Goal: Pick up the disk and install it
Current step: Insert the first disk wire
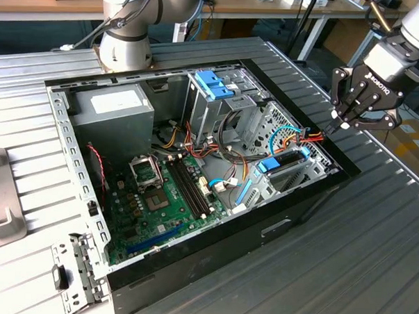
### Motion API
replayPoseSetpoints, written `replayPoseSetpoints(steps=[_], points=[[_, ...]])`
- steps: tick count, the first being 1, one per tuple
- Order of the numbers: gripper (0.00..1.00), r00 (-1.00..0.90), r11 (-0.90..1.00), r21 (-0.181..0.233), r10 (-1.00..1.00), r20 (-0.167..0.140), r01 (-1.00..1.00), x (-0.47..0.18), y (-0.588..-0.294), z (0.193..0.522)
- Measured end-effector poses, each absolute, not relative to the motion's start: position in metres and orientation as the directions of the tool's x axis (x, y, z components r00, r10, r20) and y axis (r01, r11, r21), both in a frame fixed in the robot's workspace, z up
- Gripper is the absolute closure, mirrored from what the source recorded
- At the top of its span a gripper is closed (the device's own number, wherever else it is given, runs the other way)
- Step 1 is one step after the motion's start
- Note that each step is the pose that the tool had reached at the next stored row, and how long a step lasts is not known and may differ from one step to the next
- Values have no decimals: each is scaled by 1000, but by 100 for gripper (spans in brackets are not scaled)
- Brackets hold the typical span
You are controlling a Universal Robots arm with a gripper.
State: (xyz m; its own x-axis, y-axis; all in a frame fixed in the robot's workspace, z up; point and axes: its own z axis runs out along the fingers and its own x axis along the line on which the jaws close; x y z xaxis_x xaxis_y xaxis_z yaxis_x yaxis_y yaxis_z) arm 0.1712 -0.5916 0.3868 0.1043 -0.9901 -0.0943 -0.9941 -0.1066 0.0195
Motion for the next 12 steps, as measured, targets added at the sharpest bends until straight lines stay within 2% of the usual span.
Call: replayPoseSetpoints(steps=[12], points=[[90,137,-140,20,-986,-93,-990,171,-592,387]])
